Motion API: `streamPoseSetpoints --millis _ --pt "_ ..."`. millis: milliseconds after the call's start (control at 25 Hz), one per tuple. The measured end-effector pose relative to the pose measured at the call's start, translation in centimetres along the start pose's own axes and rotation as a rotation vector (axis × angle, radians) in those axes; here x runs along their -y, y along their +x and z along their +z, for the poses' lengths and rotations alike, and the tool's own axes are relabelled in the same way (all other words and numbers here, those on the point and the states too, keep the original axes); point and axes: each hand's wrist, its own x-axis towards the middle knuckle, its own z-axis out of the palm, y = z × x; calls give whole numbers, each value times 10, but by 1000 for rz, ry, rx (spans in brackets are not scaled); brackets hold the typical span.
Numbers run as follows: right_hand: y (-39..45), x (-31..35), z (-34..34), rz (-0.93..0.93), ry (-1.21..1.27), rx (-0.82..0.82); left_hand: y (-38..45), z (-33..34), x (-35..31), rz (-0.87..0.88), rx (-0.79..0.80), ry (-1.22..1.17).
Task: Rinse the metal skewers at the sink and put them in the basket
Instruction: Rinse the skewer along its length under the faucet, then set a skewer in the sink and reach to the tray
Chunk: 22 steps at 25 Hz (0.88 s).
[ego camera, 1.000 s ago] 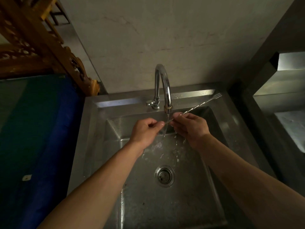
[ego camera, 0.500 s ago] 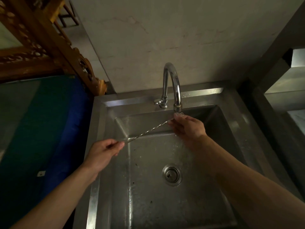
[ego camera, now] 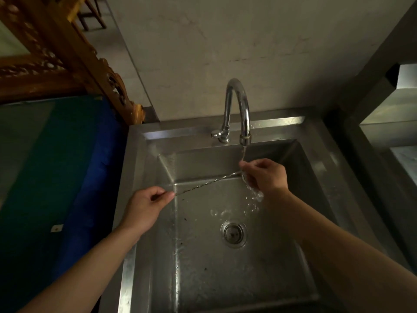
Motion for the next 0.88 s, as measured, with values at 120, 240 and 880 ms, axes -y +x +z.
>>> streamPoseSetpoints --millis 120,240,880 --pt "4 -10 -26 -112 -402 192 8 17 0 77 61 107" --pt "10 -21 -49 -267 -807 336 11 31 12 208 81 289" --pt "26 -261 -53 -200 -1681 584 -11 203 196 36 508 729"
